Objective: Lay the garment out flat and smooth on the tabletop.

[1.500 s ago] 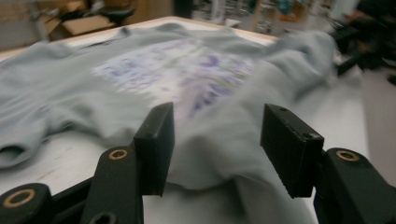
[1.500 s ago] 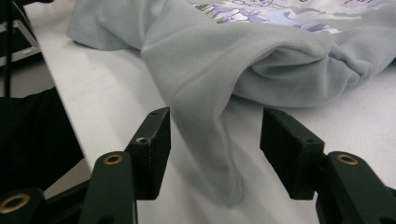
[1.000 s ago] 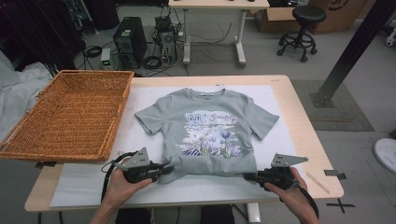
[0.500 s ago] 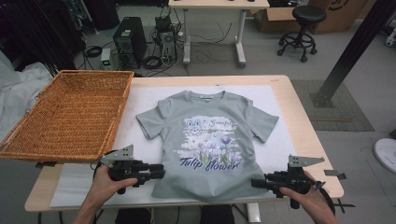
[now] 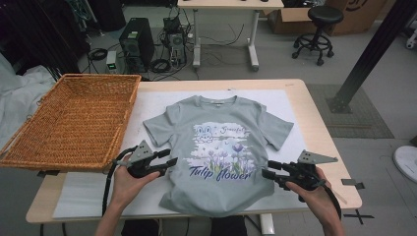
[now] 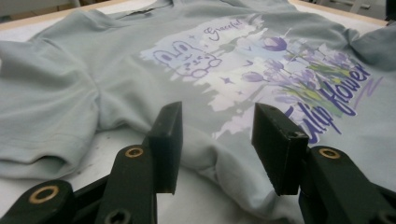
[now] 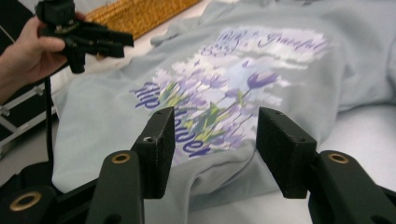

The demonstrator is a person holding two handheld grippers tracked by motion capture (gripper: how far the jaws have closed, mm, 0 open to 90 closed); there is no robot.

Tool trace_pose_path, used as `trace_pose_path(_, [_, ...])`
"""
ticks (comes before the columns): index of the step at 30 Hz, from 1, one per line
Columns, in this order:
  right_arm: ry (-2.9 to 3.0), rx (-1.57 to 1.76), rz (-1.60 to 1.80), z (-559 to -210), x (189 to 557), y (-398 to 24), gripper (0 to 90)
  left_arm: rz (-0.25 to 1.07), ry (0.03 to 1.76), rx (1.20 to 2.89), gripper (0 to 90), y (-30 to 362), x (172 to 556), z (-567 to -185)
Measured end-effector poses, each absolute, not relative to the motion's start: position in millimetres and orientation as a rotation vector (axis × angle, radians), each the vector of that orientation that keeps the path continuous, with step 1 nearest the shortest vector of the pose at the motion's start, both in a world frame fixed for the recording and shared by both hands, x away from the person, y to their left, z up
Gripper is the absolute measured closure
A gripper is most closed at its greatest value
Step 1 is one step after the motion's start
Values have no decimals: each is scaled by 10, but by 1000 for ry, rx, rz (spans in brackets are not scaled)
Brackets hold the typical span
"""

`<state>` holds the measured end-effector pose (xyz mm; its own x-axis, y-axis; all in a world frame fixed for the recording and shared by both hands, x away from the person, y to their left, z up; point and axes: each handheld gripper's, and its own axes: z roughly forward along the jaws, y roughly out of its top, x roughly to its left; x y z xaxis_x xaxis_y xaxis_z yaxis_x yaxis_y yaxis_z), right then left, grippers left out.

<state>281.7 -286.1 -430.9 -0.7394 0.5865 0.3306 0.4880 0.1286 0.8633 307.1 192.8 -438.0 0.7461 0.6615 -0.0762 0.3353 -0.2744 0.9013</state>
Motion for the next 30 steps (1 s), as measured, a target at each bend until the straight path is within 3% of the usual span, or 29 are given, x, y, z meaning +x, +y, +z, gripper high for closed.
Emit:
trace_pose_path(4, [2315, 1102, 1686, -4339, 2711, -2889, 465, 262, 734, 1844, 482, 2001, 2920, -4340])
trace_pose_path(9, [2338, 1066, 1709, -4366, 2514, -2993, 451, 113, 562, 1825, 467, 2113, 2678, -4364])
trace_pose_path(18, [2432, 957, 1610, -4490, 2379, -2909, 412, 94, 353, 1949, 424, 2114, 2483, -4512])
trace_pose_path(21, [2522, 951, 1544, -4599, 2388, -2805, 508, 143, 329, 2055, 496, 2032, 2454, -4577])
trace_pose_path(23, [2534, 962, 1539, -4636, 2394, -2746, 608, 117, 336, 2074, 659, 2005, 2453, -4607])
trace_pose_path(25, [2562, 1033, 1582, -4627, 2403, -2733, 700, 87, 353, 2069, 740, 2000, 2453, -4596])
trace_pose_path(30, [2641, 1052, 1706, -4537, 2386, -2747, 841, -95, 401, 1958, 820, 2129, 2503, -4465])
